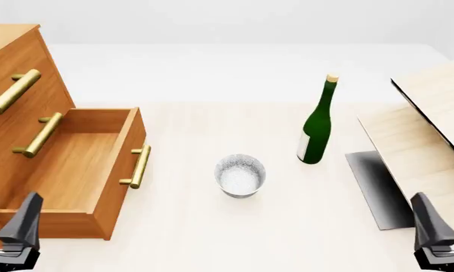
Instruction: Put the bowl in the bottom drawer of the cabinet.
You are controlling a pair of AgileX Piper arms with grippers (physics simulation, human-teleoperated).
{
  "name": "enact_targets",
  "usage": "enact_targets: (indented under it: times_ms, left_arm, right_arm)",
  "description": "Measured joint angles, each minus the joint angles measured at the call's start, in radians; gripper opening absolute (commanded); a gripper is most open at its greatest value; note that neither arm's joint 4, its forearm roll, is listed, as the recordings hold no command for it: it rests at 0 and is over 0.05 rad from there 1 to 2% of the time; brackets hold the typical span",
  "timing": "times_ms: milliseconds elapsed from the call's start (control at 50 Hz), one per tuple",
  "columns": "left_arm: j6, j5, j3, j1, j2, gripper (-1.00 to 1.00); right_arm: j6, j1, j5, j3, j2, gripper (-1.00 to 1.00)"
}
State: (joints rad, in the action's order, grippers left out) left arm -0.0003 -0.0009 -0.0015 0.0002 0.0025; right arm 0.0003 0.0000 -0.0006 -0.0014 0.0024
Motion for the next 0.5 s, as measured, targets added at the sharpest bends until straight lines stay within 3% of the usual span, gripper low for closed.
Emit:
enact_targets:
  times_ms: [280, 500]
  left_arm:
    - [-0.002, -0.004, -0.003, -0.003, 0.002, 1.0]
    - [0.022, -0.003, -0.029, -0.088, -0.001, 1.0]
  right_arm:
    - [0.0, 0.0, -0.001, -0.002, 0.004, 1.0]
    - [-0.001, 0.0, -0.001, -0.003, 0.005, 1.0]
